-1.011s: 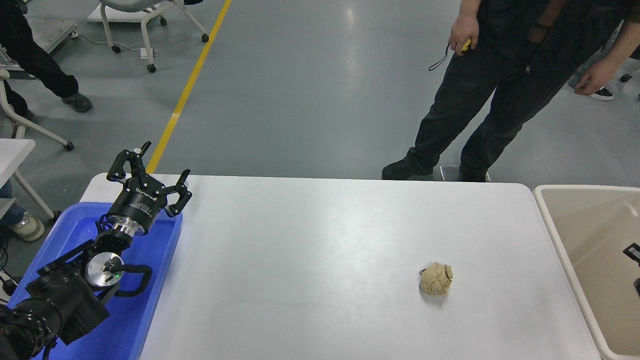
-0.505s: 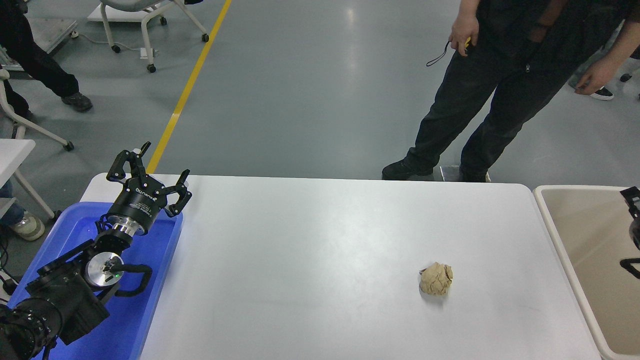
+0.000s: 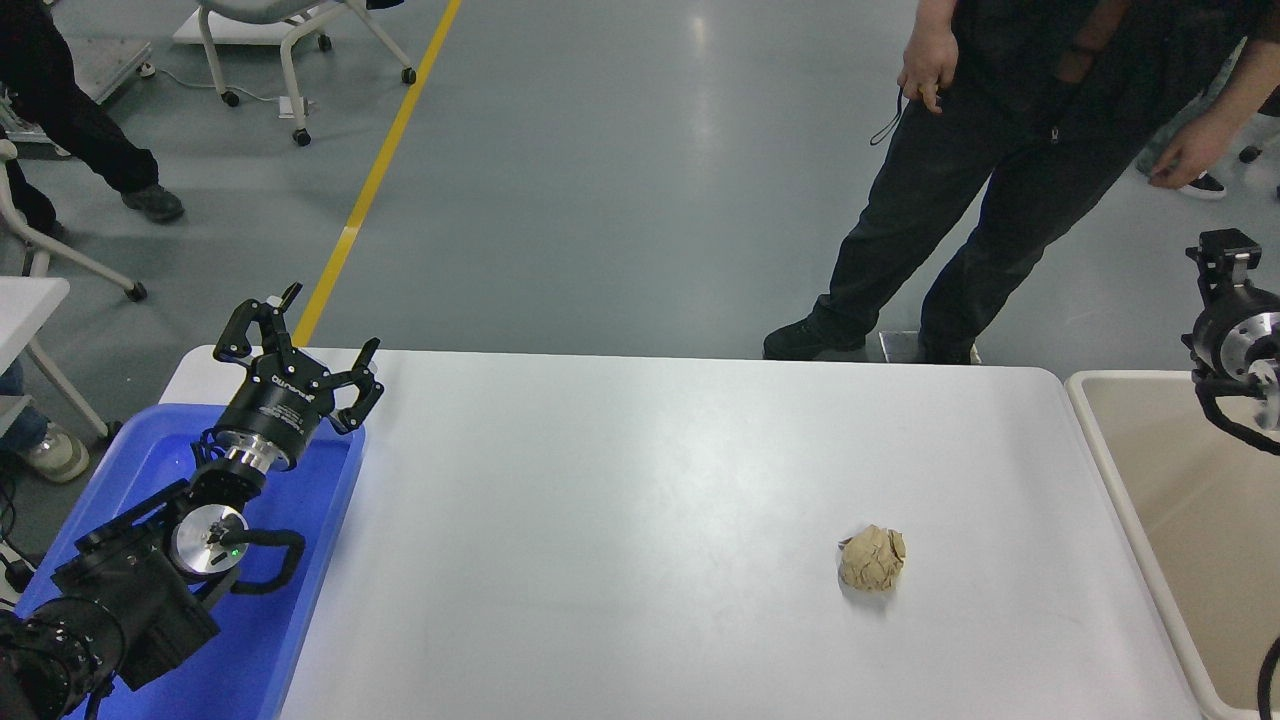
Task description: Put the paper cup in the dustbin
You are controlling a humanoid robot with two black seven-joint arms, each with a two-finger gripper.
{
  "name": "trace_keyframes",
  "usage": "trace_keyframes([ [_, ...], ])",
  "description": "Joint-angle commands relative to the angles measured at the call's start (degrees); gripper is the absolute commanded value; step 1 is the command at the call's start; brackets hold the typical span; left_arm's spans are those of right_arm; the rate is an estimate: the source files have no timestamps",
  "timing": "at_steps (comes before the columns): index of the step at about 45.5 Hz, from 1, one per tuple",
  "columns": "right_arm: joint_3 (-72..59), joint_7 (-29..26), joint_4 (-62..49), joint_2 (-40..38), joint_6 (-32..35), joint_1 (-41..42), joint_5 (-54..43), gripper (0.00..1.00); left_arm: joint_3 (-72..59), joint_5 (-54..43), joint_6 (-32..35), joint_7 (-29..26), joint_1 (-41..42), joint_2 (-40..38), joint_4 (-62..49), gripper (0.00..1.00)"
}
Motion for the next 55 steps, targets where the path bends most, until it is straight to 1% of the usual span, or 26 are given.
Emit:
trace_keyframes([
  [1,9.59,6.16,10.02,-1.08,0.24,-2.02,-0.33,0.99,0.0,-0.03,-0.02,0.0,0.0,-0.03,-0.03,1.0],
  [9,9.85,17.94,10.99,-0.55,0.24,-6.33,-0.51,0.99,0.0,0.06,0.07,0.0,0.0,-0.03,-0.03,1.0],
  [13,10.11,21.46,10.99,0.32,0.5,-8.88,-0.51,0.99,0.0,-0.03,0.07,0.0,0.0,-0.03,-0.03,1.0],
  [18,12.21,23.4,10.9,2.26,0.5,-12.65,-0.51,0.99,0.0,0.06,0.07,0.0,0.0,-0.03,0.05,1.0],
  [26,16.17,24.28,10.99,5.95,0.68,-17.05,-0.77,0.99,0.0,0.06,0.07,0.0,0.0,-0.03,0.05,1.0],
  [36,16.44,28.5,10.99,8.68,1.56,-19.34,-0.95,0.99,0.0,0.06,0.07,0.0,0.0,-0.03,-0.03,1.0],
  [42,16.44,29.03,10.81,10.17,1.47,-20.04,-0.95,0.99,0.0,0.06,0.07,0.0,0.0,-0.03,0.05,1.0],
  [50,16.35,31.13,10.2,11.84,1.38,-20.04,-1.04,0.99,0.0,0.06,0.07,0.0,0.0,-0.03,-0.03,1.0],
  [55,16.18,31.14,10.11,12.19,1.38,-20.04,-1.04,0.99,0.0,-0.03,0.07,0.0,0.0,-0.03,0.05,1.0],
])
